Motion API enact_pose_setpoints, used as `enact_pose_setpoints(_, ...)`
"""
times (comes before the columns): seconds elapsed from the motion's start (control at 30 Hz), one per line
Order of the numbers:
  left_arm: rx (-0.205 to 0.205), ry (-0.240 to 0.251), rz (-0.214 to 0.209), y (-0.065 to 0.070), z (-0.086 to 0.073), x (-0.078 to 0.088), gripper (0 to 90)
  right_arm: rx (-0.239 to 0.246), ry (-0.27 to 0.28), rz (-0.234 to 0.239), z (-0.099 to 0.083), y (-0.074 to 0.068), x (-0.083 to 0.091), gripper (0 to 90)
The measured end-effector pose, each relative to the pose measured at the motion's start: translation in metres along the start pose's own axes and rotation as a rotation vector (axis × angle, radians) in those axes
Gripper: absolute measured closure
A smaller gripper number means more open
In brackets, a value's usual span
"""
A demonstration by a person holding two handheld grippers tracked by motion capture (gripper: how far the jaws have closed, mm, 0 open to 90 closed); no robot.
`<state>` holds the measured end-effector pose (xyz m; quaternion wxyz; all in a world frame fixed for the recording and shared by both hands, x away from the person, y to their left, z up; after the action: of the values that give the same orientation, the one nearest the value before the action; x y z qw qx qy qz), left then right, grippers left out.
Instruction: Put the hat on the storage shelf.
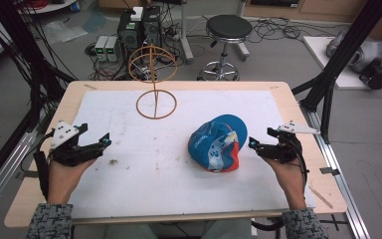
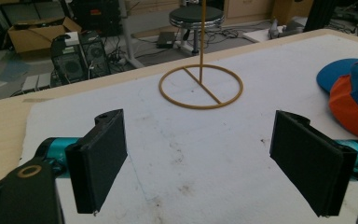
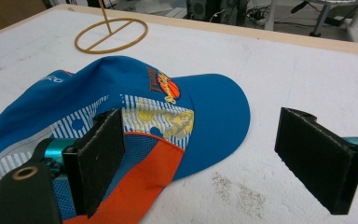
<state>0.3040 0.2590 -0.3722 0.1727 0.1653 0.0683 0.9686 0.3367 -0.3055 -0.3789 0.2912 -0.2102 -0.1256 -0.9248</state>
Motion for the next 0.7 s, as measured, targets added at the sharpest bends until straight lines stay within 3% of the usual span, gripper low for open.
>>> enact_pose_setpoints(0.7,0.002,0.003,-0.01,-0.0016,0.0035,0.0,19.3,-0.013,0.007,-0.013,-0.0021,-0.0026,0.0038,15.2)
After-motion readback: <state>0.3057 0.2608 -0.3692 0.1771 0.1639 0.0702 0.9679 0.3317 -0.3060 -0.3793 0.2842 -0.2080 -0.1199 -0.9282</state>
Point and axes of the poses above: each handheld gripper's, and its own axes: x roughly backward along the jaws, z roughly out of its top, y roughly to its right, the point moved 1 cm from there along -x, roughly forward along the jaws, and after that the axes turned 13 degrees about x, right-handed, at the moved point
